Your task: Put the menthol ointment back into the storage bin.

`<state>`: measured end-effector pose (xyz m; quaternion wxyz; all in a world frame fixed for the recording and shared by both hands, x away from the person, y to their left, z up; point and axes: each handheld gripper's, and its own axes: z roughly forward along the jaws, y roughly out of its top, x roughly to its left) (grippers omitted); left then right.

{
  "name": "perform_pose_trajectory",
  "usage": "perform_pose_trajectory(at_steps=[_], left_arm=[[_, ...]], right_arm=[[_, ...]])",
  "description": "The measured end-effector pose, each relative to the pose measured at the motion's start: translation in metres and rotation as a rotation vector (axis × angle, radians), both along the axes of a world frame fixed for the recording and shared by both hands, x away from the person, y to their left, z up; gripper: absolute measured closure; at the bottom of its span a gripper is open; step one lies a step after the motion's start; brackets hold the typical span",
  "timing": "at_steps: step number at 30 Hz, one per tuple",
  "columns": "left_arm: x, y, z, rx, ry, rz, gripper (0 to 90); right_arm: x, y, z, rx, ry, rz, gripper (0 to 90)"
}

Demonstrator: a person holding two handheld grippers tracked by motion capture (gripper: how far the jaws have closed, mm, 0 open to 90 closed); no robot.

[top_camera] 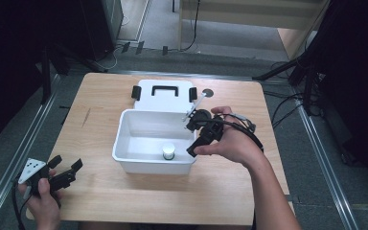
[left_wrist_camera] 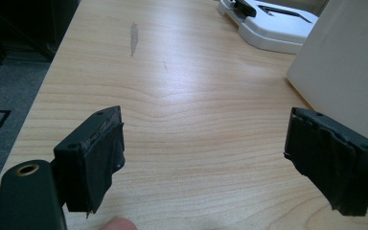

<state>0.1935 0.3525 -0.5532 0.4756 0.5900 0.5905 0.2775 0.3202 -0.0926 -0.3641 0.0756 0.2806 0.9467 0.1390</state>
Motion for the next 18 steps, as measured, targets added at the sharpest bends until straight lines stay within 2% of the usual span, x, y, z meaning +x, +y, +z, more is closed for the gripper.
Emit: perform_pose_trajectory(at_steps=[3,10,18], left_arm=[[0.000,0.000,0.000,0.002,0.003,-0.004,14.2],[0.000,-0.002,0.000,0.008,0.005,-0.004,14.2],[-0.001,-0.004,0.000,0.028,0.005,-0.018,14.2]], right_arm=[[-0.005,-0.018,-0.002,0.004,-0.011,-0.015,12.0],[-0.012,-0.062,-0.015,0.035,-0.009,-0.116,9.5],[-0.022,-0.106,-0.036,0.099,-0.061,-0.218,9.5]])
